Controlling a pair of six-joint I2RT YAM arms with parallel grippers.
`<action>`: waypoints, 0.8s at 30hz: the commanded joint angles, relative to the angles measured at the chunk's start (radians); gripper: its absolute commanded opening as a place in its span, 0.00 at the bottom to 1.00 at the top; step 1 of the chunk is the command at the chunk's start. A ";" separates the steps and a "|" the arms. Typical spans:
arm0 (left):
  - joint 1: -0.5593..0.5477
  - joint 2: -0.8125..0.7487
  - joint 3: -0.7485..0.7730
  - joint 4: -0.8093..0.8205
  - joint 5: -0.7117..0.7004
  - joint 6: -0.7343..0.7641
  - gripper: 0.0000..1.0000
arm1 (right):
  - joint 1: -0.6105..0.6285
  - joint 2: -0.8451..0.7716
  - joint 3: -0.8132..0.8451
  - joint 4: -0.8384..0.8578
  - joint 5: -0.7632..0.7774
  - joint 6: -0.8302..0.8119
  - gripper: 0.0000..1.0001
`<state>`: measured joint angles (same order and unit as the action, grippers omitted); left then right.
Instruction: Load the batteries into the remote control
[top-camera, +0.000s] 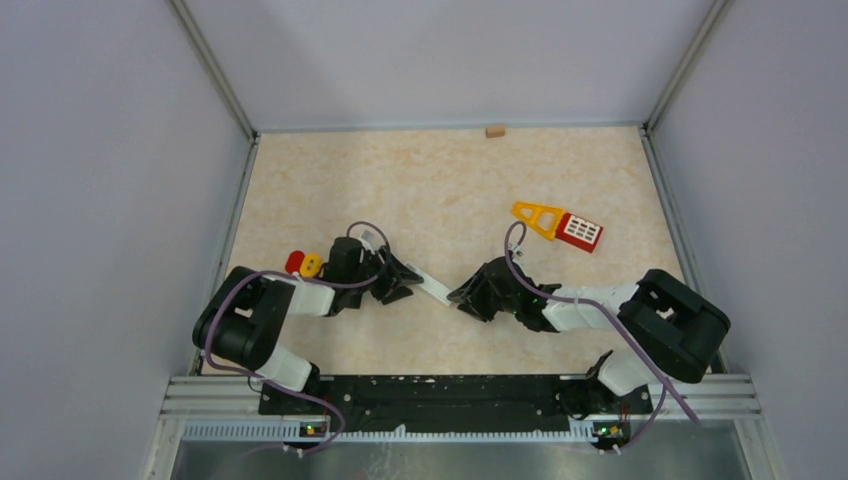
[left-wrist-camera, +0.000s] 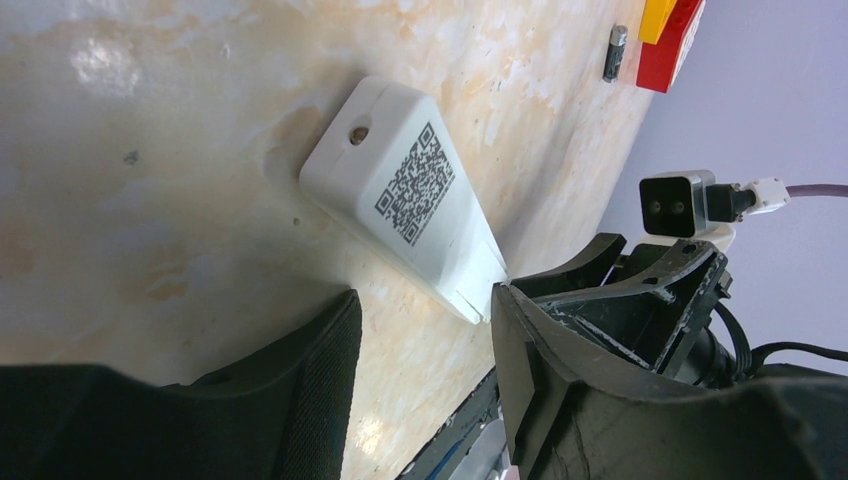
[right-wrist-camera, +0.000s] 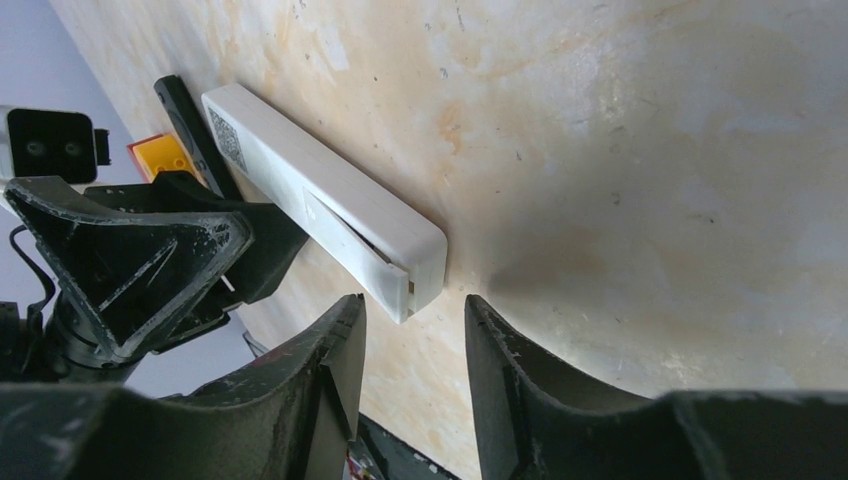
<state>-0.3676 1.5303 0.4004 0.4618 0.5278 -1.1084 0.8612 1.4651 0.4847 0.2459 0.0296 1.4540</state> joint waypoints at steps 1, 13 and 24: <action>0.000 0.016 0.029 -0.046 -0.093 0.030 0.56 | -0.004 0.038 0.052 0.050 0.015 -0.038 0.40; -0.004 0.094 0.038 -0.110 -0.136 0.069 0.51 | -0.007 0.076 0.044 0.048 0.010 -0.065 0.32; -0.004 0.132 0.009 -0.097 -0.145 0.087 0.46 | -0.011 0.087 0.022 0.072 0.007 -0.083 0.19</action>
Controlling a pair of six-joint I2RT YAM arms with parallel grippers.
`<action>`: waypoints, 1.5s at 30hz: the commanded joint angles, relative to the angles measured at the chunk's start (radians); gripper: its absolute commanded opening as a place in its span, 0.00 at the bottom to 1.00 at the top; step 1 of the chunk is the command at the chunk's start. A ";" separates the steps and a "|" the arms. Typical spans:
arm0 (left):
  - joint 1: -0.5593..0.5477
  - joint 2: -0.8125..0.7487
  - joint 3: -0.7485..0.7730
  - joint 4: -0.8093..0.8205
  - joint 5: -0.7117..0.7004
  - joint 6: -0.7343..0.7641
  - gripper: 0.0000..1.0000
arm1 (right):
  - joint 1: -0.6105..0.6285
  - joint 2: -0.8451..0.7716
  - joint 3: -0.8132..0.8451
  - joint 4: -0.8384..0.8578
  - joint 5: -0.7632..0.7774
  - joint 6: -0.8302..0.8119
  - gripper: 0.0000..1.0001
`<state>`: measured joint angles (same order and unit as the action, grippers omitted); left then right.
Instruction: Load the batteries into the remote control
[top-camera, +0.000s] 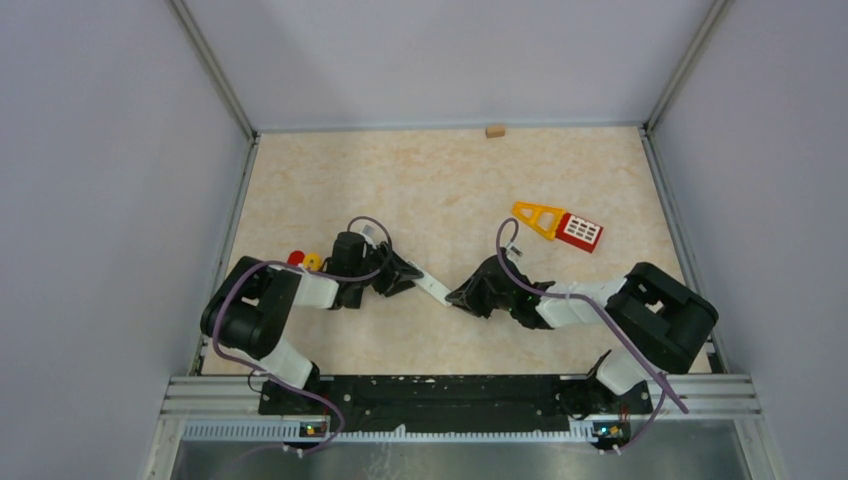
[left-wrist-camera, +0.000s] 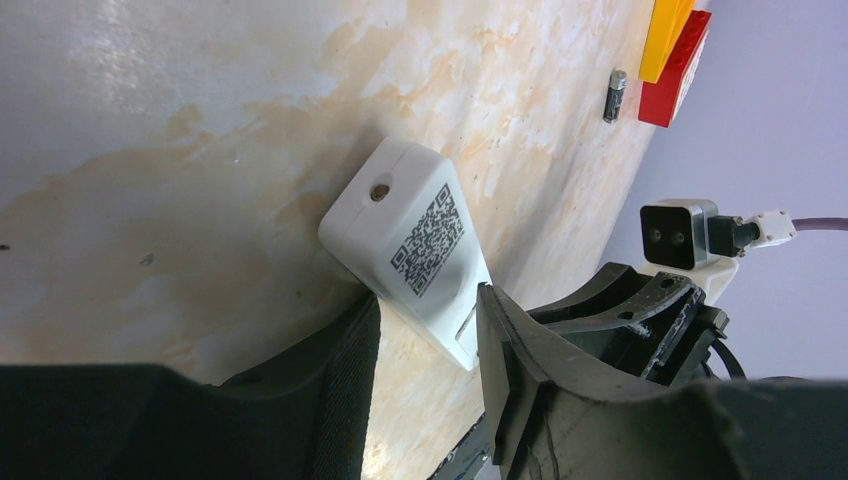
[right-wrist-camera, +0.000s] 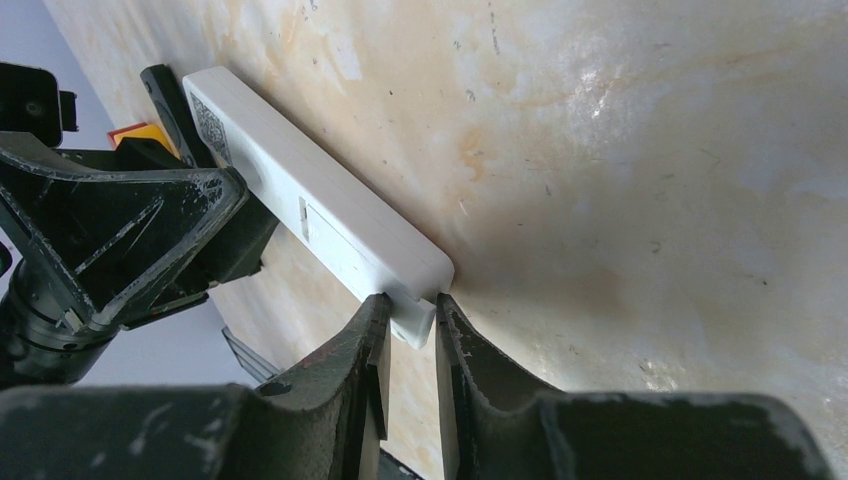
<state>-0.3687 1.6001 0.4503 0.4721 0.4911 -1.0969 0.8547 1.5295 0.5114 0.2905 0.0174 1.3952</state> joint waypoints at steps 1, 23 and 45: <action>-0.005 0.066 -0.041 -0.105 -0.105 0.075 0.45 | -0.005 0.029 0.001 0.026 0.019 -0.025 0.19; -0.006 0.203 -0.137 -0.011 -0.121 0.039 0.30 | -0.004 0.249 0.286 -0.301 0.090 0.040 0.32; -0.001 0.093 -0.055 -0.070 -0.110 0.024 0.38 | -0.039 0.309 0.414 -0.373 0.124 0.018 0.59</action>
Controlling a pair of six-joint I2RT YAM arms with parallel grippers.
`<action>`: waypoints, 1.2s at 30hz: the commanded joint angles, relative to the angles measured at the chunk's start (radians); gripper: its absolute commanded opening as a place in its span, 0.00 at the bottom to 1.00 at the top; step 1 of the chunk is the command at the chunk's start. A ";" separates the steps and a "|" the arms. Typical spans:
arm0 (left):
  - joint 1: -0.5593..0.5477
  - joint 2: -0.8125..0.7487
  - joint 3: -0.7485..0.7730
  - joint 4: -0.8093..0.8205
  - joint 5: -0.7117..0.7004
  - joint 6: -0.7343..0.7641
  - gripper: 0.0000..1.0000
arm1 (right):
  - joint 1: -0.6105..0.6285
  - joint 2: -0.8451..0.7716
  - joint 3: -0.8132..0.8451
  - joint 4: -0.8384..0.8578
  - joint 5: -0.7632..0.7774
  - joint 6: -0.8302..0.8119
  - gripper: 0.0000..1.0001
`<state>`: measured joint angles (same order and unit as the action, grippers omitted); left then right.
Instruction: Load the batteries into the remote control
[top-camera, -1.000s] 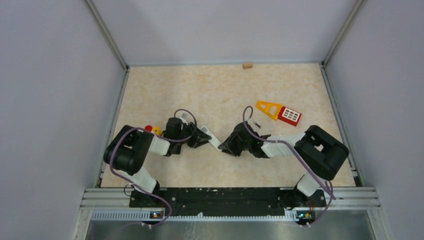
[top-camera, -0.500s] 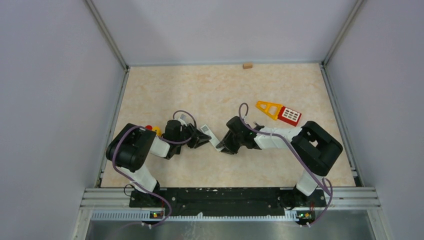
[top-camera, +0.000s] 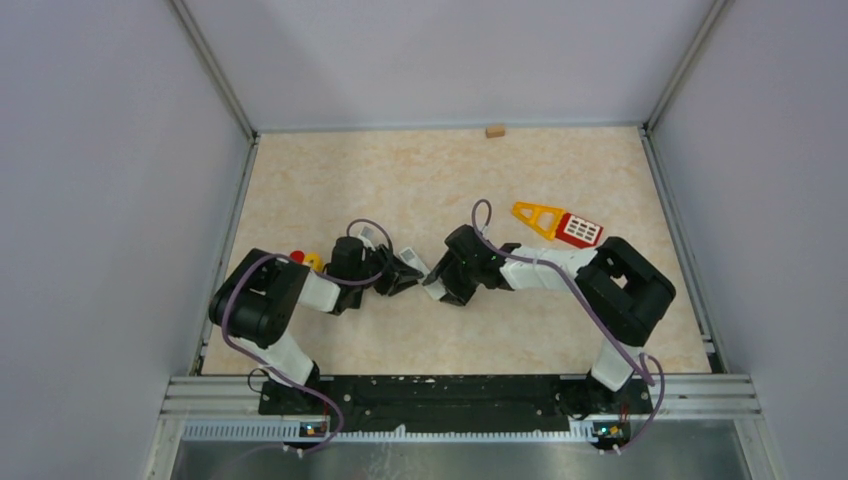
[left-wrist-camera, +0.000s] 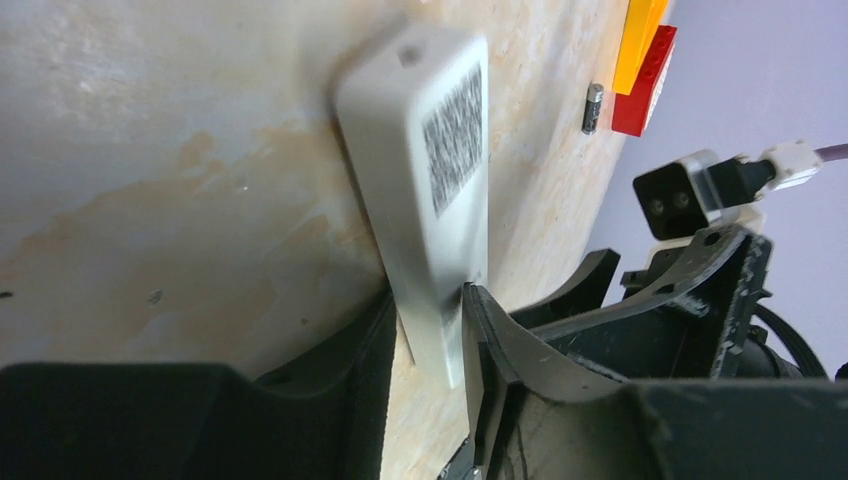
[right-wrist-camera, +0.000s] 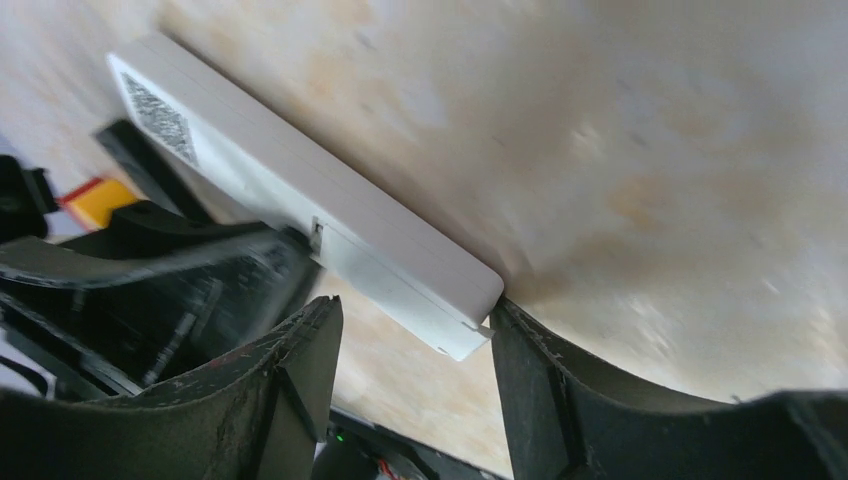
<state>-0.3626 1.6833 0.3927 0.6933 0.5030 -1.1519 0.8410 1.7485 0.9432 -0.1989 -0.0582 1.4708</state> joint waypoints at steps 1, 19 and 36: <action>-0.005 -0.006 0.016 -0.300 -0.119 0.081 0.40 | -0.025 0.082 -0.023 0.122 0.195 -0.068 0.59; 0.048 -0.272 0.282 -0.667 -0.249 0.305 0.82 | -0.032 -0.116 -0.145 0.177 0.189 -0.228 0.64; 0.082 -0.044 0.501 -0.721 -0.212 0.510 0.69 | -0.034 -0.099 -0.112 0.206 0.128 -0.232 0.37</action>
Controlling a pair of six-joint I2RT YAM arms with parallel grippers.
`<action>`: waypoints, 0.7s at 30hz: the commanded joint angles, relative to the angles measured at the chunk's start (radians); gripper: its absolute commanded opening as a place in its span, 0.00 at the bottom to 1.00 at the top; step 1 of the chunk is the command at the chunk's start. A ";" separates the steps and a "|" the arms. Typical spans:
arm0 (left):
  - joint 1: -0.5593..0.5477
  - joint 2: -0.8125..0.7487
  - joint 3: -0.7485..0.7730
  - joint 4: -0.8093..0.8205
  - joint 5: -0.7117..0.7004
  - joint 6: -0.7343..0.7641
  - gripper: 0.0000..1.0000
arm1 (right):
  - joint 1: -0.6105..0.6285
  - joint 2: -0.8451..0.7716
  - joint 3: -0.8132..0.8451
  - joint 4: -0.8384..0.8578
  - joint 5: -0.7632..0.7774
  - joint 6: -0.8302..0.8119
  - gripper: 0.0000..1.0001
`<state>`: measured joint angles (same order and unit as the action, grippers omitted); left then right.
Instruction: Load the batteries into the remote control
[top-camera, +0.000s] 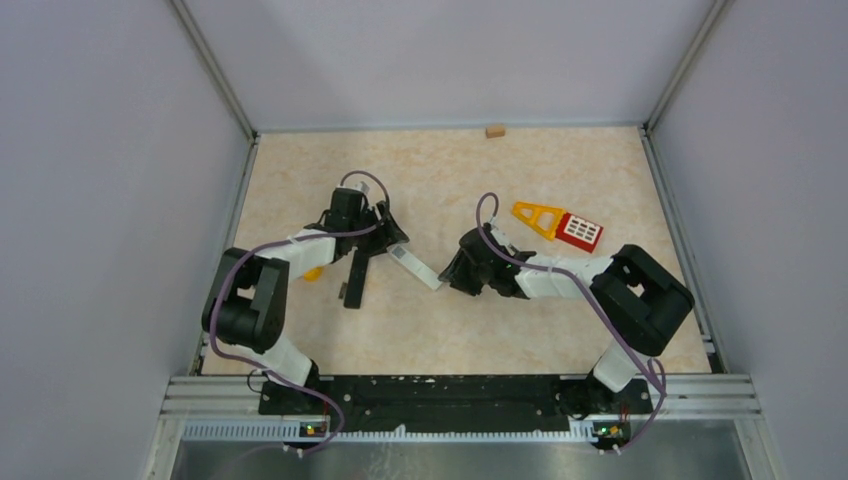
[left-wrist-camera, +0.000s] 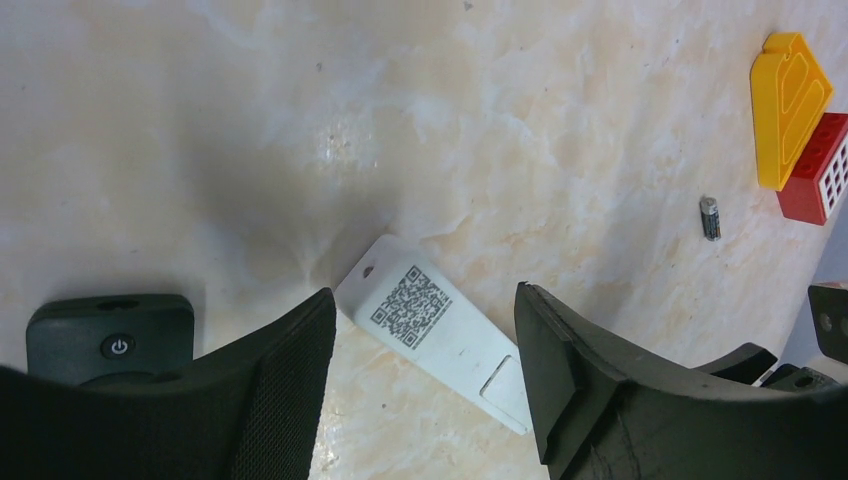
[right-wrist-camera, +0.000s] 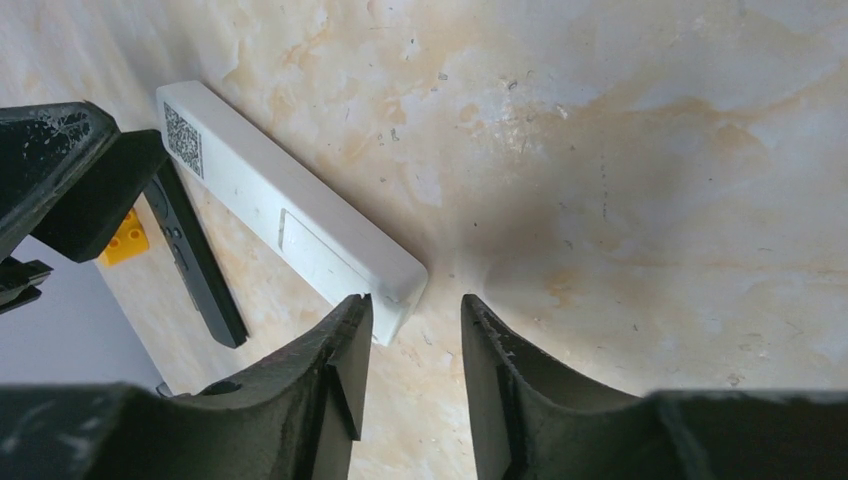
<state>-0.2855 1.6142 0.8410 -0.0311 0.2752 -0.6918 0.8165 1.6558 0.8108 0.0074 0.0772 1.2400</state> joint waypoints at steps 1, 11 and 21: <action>0.005 0.030 0.049 0.006 0.020 0.048 0.68 | -0.012 -0.002 0.026 -0.004 -0.008 0.002 0.37; 0.005 0.061 0.028 0.007 0.023 0.067 0.61 | -0.014 0.003 0.036 -0.021 -0.040 0.040 0.29; 0.005 0.051 -0.008 0.012 0.037 0.067 0.50 | -0.017 0.029 0.037 0.062 -0.093 0.097 0.21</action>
<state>-0.2855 1.6718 0.8494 -0.0307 0.2977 -0.6411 0.8082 1.6665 0.8135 0.0154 0.0139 1.3041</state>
